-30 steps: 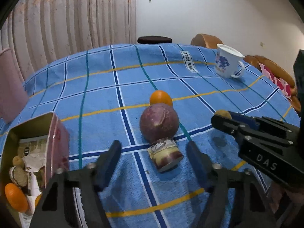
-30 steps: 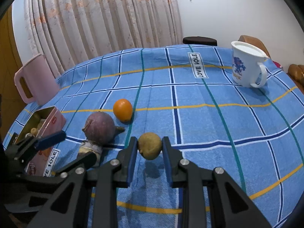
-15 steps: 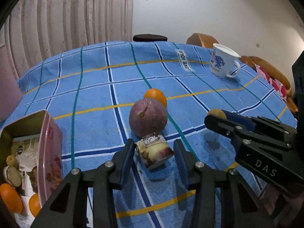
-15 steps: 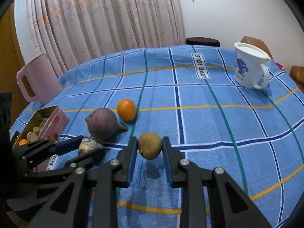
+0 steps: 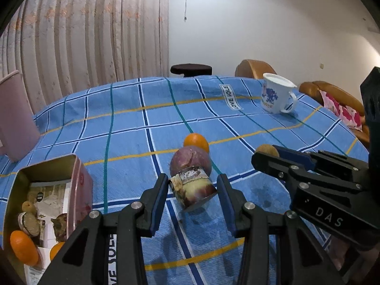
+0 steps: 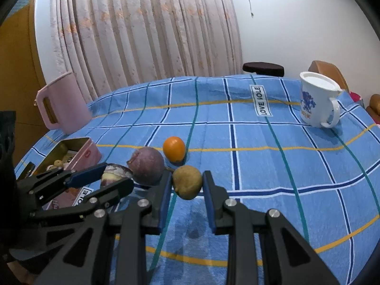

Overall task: Organize fruits
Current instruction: 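Grasp the wrapped cylinder with the left tool while the right grasps the kiwi, then carry the wrapped cylinder and kiwi over the tin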

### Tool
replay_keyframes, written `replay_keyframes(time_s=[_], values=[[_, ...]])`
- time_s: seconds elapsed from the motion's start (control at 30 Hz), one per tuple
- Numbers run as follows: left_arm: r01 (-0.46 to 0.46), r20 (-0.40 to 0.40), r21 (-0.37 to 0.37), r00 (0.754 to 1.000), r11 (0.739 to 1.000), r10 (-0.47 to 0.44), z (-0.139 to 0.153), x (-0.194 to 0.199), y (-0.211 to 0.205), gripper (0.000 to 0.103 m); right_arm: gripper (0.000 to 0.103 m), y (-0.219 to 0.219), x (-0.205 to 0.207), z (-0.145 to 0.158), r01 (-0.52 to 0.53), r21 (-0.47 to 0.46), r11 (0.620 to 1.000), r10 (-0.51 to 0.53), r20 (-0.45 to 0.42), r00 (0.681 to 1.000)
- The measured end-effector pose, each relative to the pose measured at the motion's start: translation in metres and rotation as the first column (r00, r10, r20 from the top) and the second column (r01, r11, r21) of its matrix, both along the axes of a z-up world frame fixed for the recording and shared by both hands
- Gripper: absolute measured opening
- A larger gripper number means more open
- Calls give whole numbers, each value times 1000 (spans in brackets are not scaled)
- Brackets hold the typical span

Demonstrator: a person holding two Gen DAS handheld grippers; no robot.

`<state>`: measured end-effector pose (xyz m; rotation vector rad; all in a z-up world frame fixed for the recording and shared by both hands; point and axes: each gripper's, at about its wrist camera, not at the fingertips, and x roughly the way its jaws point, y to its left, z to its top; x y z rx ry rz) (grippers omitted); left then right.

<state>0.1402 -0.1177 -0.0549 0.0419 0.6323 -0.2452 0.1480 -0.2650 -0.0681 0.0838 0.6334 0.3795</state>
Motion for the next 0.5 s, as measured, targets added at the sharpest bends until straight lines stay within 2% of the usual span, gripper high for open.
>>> replay_keyframes(time_s=[0.5], values=[[-29,95,1,995,1000,29,8,-14,2,45,29,2,-15,9,-23,-1,1000,23,89,996]])
